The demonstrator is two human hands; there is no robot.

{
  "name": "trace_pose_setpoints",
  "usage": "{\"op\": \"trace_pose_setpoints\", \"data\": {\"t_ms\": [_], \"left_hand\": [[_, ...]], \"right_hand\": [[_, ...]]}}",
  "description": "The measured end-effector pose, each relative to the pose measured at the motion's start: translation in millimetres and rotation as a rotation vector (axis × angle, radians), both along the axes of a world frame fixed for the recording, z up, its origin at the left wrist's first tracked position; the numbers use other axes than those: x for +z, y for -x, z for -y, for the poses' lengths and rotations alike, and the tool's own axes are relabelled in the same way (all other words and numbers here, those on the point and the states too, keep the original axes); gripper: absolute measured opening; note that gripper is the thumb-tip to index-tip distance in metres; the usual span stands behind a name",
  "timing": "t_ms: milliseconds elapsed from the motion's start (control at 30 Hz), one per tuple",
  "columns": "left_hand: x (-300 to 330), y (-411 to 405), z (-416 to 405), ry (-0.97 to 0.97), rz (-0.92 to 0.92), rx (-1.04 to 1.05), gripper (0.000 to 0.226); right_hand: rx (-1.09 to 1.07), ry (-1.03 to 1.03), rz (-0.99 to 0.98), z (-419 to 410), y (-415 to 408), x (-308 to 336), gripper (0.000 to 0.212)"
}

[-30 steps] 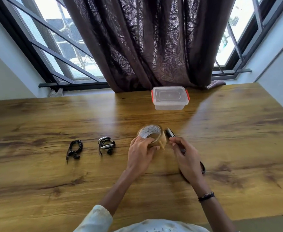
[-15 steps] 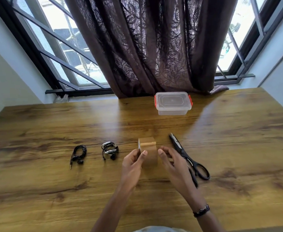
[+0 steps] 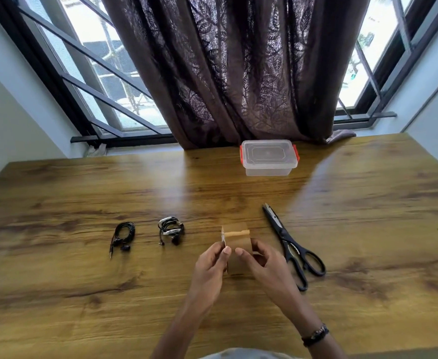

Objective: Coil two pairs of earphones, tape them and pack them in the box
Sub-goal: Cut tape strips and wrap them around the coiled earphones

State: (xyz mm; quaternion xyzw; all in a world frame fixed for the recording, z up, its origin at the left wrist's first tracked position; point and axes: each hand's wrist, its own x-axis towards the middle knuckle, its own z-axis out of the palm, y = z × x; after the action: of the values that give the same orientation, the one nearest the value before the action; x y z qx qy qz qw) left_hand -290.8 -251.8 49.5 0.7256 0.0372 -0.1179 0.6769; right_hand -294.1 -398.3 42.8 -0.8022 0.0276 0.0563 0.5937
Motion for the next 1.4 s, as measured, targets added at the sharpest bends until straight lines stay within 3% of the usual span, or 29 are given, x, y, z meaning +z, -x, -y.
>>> {"op": "trace_pose_setpoints", "data": {"t_ms": [267, 467, 567, 700, 1000, 1400], "left_hand": [[7.2, 6.0, -13.7, -0.11, 0.087, -0.097, 0.019], [1.4, 6.4, -26.9, -0.226, 0.11, -0.102, 0.031], [5.8, 1.9, -31.1, -0.316, 0.152, -0.059, 0.009], [15.3, -10.2, -35.6, -0.437, 0.324, 0.099, 0.036], [28.8, -37.6, -27.0, -0.493, 0.513, -0.178, 0.036], [26.8, -46.2, -20.5, -0.575, 0.569, -0.189, 0.023]], "right_hand": [[0.014, -0.103, -0.009, -5.3, 10.6, 2.0, 0.025], [0.036, -0.125, -0.031, -12.1, 12.6, 0.4, 0.024], [0.032, -0.164, -0.053, -14.9, 9.3, 1.6, 0.028], [0.049, -0.2, -0.069, -14.8, 4.5, 1.5, 0.031], [0.078, -0.174, -0.047, -13.1, 2.5, 3.5, 0.026], [0.092, -0.186, -0.05, -12.0, 2.3, 4.2, 0.027]]}}
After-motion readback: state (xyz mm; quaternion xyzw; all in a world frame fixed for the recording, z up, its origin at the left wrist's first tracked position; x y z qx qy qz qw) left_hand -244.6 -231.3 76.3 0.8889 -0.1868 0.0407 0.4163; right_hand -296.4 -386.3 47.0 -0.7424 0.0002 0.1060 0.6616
